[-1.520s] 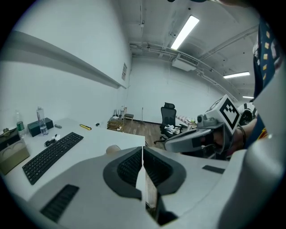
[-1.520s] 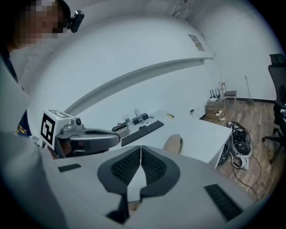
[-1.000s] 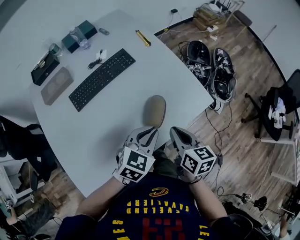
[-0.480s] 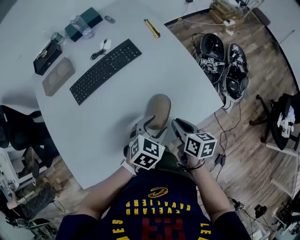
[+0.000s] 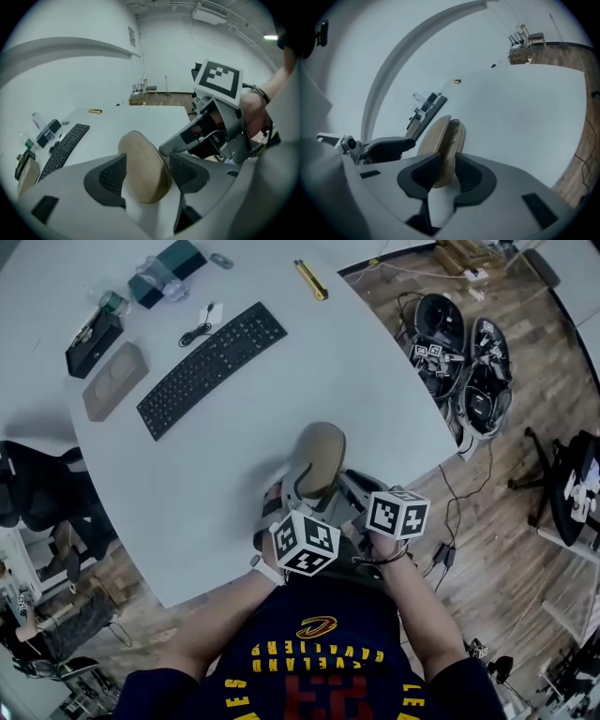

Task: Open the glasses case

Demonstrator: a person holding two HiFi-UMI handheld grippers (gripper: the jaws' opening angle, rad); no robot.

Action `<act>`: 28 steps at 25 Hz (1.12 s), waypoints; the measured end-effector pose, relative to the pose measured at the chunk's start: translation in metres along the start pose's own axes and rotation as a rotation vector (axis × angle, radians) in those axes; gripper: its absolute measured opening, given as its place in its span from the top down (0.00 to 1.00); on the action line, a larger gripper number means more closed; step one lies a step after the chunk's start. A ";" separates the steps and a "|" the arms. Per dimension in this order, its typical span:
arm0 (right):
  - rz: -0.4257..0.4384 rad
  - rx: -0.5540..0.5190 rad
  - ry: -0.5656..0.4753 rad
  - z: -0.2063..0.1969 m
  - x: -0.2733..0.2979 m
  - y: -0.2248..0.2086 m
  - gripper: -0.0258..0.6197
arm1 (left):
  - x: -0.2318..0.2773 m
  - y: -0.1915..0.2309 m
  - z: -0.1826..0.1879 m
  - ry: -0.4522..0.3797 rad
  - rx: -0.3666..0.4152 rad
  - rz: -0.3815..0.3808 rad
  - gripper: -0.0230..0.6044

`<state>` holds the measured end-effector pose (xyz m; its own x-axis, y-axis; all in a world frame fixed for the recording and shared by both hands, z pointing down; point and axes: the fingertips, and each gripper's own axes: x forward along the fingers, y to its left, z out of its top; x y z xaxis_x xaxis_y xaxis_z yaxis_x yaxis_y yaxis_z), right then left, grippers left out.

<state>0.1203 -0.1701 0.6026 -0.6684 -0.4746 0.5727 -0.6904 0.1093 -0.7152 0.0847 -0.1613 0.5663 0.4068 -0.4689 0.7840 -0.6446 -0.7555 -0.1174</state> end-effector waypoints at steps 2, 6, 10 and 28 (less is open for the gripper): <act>0.013 0.028 0.008 -0.001 0.003 -0.002 0.80 | 0.002 -0.002 -0.001 0.005 0.015 0.010 0.50; 0.011 0.059 0.033 -0.004 0.007 -0.008 0.80 | 0.006 -0.004 -0.005 0.036 0.051 0.031 0.50; 0.034 0.085 0.044 -0.007 0.011 -0.008 0.80 | 0.009 0.000 -0.008 0.050 0.051 0.049 0.50; 0.069 0.094 0.110 -0.016 0.015 -0.005 0.88 | 0.004 0.008 -0.010 0.063 -0.014 0.033 0.50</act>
<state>0.1096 -0.1641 0.6214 -0.7432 -0.3700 0.5575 -0.6163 0.0541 -0.7857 0.0751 -0.1647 0.5745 0.3439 -0.4634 0.8167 -0.6663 -0.7332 -0.1355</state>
